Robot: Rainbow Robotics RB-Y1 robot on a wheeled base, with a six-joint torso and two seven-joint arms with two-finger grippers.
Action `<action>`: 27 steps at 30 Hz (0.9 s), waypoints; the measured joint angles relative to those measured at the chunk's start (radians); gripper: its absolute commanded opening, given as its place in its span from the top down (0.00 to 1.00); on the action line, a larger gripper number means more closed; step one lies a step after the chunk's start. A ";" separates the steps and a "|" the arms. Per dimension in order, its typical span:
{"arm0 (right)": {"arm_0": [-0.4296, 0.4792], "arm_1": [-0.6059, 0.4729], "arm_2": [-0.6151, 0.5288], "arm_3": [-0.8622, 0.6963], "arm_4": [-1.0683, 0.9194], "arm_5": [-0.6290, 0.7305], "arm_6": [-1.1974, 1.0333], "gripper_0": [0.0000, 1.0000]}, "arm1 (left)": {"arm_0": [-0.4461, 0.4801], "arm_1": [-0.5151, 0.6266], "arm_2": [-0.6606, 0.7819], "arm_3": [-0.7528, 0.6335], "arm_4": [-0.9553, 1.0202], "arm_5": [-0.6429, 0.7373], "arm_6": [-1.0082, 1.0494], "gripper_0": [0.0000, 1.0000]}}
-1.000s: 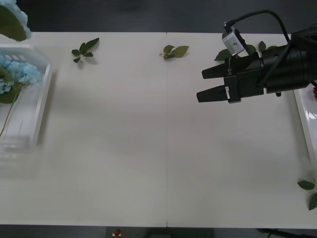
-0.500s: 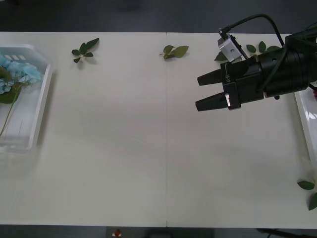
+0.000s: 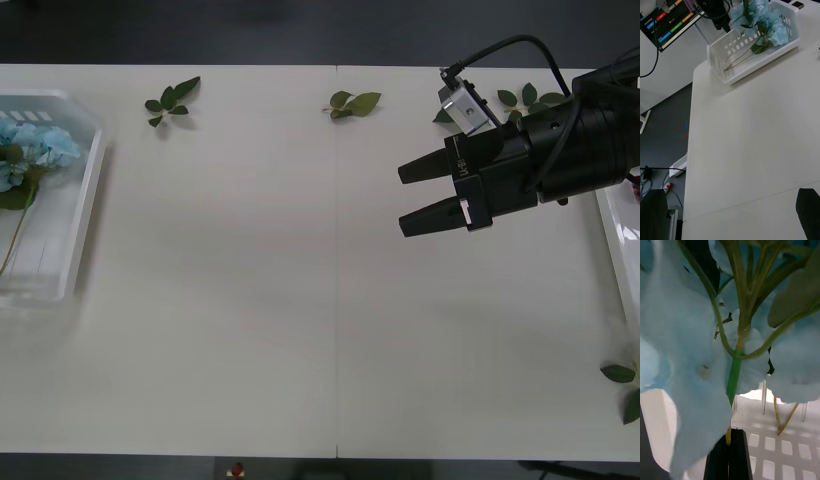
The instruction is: Put the red flowers into the right box and the blue flowers into the left box
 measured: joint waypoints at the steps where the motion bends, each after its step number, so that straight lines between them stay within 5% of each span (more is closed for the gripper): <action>1: 0.000 0.000 0.000 0.000 0.000 0.000 0.000 0.00 | 0.000 -0.005 -0.012 0.015 0.000 -0.010 0.000 1.00; 5: 0.000 0.000 0.000 0.000 0.000 0.000 0.000 0.00 | 0.000 -0.033 -0.043 0.054 0.000 -0.042 0.000 1.00; 7: 0.000 0.000 0.000 0.000 0.000 0.000 0.000 0.00 | 0.000 -0.048 -0.047 0.059 0.000 -0.047 0.000 0.26; 9: 0.000 0.000 0.000 0.000 0.000 0.000 0.000 0.00 | 0.000 -0.059 -0.047 0.059 0.000 -0.047 0.000 0.00; 16: 0.000 0.000 0.000 0.000 0.000 0.000 0.000 0.20 | 0.000 -0.066 -0.045 0.058 0.002 -0.068 -0.009 0.00; 27: 0.000 0.000 0.000 0.000 0.000 0.000 0.000 0.20 | 0.000 -0.066 0.277 -0.103 0.013 0.153 -0.245 0.00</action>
